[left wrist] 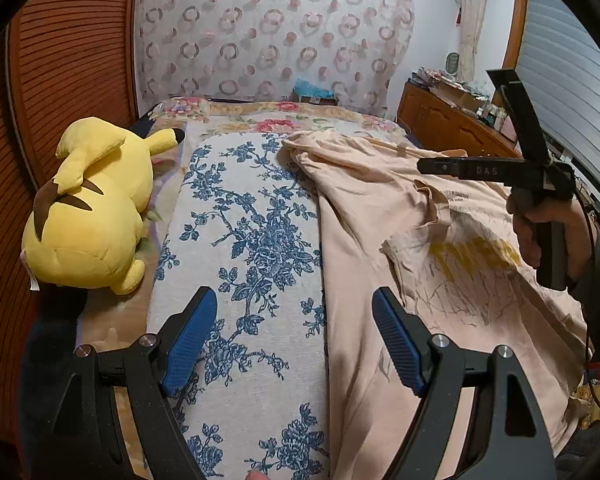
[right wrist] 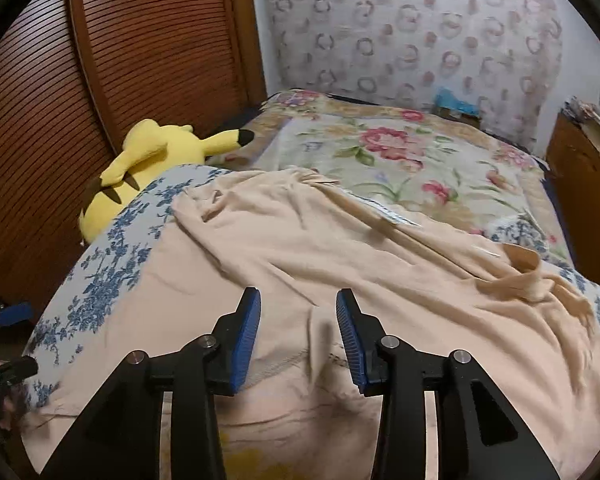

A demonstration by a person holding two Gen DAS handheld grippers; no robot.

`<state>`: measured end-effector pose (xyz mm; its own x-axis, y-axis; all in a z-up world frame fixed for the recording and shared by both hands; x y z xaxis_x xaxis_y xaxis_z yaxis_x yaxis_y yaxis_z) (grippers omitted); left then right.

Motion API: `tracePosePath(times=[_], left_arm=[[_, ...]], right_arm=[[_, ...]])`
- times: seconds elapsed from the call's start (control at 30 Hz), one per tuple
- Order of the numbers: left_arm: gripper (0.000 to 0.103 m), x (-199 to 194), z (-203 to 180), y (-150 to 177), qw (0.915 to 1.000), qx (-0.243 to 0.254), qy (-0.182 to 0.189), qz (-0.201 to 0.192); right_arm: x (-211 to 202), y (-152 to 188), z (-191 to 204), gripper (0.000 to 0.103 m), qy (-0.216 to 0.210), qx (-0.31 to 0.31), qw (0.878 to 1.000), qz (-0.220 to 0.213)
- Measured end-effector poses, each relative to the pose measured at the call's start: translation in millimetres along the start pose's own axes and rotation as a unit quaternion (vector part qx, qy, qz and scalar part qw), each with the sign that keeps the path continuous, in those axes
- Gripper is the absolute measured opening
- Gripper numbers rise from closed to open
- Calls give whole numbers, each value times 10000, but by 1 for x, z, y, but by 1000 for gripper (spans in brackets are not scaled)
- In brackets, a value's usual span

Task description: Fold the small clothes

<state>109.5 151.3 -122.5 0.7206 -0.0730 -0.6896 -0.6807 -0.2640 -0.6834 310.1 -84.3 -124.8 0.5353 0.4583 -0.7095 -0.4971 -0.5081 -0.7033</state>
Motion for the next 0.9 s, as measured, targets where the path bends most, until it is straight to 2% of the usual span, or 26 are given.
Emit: tracePosePath(times=[0.1, 0.27, 0.37, 0.4, 0.43, 0.47, 0.53, 0.73, 0.9], left_arm=[[81, 7, -3, -10, 9999, 130, -21, 30], [81, 29, -4, -36, 9996, 251, -86, 120], [81, 43, -4, -49, 9994, 287, -94, 157], [81, 50, -4, -55, 9994, 268, -93, 193], [81, 54, -4, -58, 9994, 258, -90, 218], [81, 59, -3, -62, 9993, 256, -97, 247], [81, 71, -2, -71, 9992, 266, -117, 289], [81, 107, 1, -95, 9983, 141, -133, 550], [79, 127, -2, -111, 9976, 76, 126, 680]], right_arm=[[9, 0, -6, 41, -190, -73, 9998, 52], [21, 5, -23, 41, -137, -355, 9988, 324], [26, 8, -25, 39, -270, -413, 9979, 422], [25, 8, -25, 34, -334, -474, 9975, 395], [24, 7, -24, 14, -495, -494, 9969, 367], [22, 6, -24, 7, -559, -515, 9966, 320], [15, 7, -29, 7, -454, -555, 9972, 205], [20, 23, -36, 7, -625, -466, 9963, 374], [22, 22, -39, 7, -760, -362, 9958, 357]])
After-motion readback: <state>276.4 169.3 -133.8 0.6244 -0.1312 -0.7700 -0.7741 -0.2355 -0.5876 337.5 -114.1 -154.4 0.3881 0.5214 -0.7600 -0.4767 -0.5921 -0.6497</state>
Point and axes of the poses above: each gripper's, at about its wrist camera, not at the fingertips, and x roughly the way its jaws point, z to its left, y to its underside, the point moved 6 cm from there along x, roughly the way its jaws point, and after that the axes turned 8 degrees about -x, right-handed, at the moved point
